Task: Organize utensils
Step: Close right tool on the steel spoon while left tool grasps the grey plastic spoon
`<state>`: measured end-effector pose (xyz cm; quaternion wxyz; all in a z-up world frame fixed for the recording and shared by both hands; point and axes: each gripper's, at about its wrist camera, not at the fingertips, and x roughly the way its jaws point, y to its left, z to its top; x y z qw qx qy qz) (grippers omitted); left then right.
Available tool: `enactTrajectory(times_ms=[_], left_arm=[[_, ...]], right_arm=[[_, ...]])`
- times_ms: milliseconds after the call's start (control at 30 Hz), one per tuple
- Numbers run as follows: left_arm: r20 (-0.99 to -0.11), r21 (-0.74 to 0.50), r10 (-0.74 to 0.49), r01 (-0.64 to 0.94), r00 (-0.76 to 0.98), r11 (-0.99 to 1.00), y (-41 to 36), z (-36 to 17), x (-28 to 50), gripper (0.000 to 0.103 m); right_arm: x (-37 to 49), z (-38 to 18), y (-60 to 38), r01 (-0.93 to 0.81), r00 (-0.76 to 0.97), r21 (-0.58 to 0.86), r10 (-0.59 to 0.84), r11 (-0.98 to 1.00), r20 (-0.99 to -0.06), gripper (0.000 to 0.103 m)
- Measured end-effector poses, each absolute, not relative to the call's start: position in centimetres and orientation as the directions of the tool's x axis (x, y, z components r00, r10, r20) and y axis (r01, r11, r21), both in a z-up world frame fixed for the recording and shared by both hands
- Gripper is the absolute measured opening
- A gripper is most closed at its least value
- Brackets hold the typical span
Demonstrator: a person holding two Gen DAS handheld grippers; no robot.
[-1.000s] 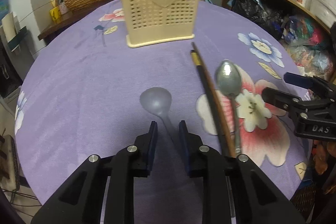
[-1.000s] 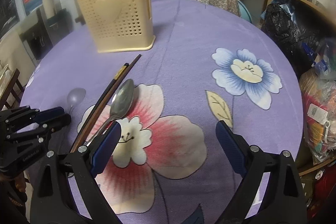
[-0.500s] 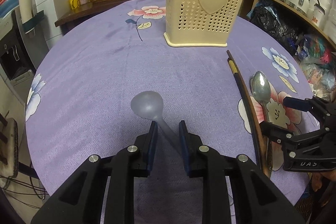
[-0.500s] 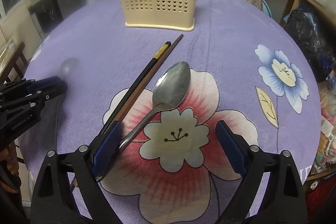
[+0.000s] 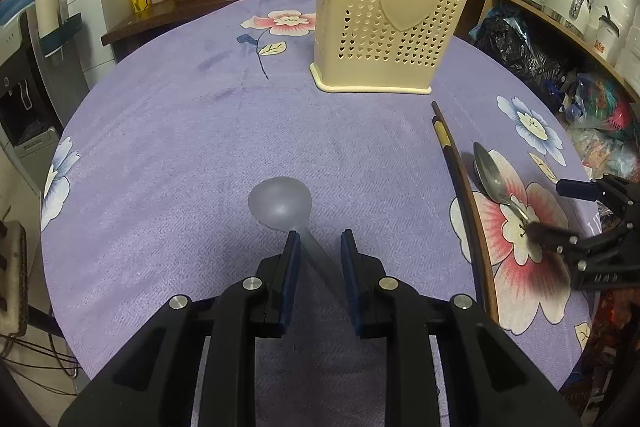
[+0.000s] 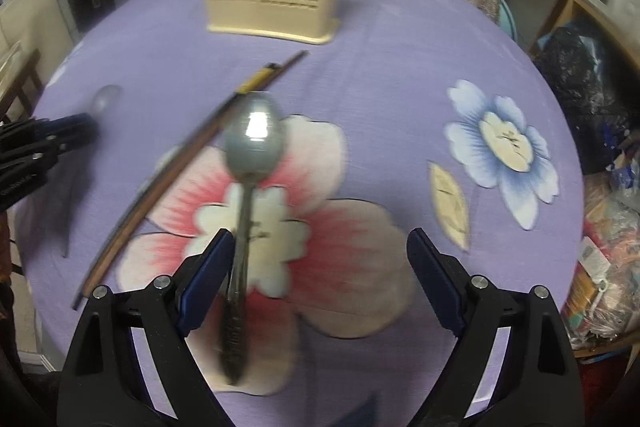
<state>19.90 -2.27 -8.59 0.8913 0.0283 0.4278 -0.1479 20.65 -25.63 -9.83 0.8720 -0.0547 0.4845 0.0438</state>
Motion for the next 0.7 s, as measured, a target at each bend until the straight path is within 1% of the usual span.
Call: enactTrajectory(times_ms=[167, 300, 433, 567, 633, 667, 700], left_arm=[[-0.772, -0.083, -0.241, 0.283, 0.589, 0.956, -2.3, -8.6, 20.1, 0.022], [-0.771, -0.092, -0.245, 0.278, 0.587, 0.956, -2.2, -8.6, 20.1, 0.022], [-0.776, -0.115, -0.250, 0.260, 0.579, 0.959, -1.6, -8.5, 20.0, 0.022], [-0.779, -0.125, -0.256, 0.257, 0.573, 0.958, -1.3, -8.5, 19.9, 0.028], [-0.780, -0.124, -0.254, 0.256, 0.571, 0.959, -1.4, -8.5, 19.9, 0.031], [-0.781, -0.120, -0.250, 0.255, 0.572, 0.959, -1.4, -8.5, 19.9, 0.033], [-0.782, -0.116, -0.246, 0.255, 0.573, 0.960, -1.5, -8.5, 19.9, 0.034]], right_arm=[[20.7, -9.9, -26.1, -0.120, 0.546, -0.024, 0.046, 0.992, -0.837, 0.087], [20.5, -9.7, -24.3, -0.195, 0.575, -0.016, 0.100, 0.981, -0.812, 0.087], [21.4, -9.8, -22.8, -0.283, 0.565, -0.031, 0.141, 0.959, -0.813, 0.086], [22.4, -9.8, -22.0, -0.368, 0.527, 0.008, 0.216, 0.930, -0.822, 0.076], [23.3, -9.6, -21.8, -0.389, 0.518, 0.008, 0.226, 0.921, -0.825, 0.074], [23.6, -9.5, -21.6, -0.394, 0.514, 0.009, 0.228, 0.919, -0.827, 0.070], [24.0, -9.4, -21.5, -0.401, 0.508, 0.011, 0.233, 0.916, -0.829, 0.064]])
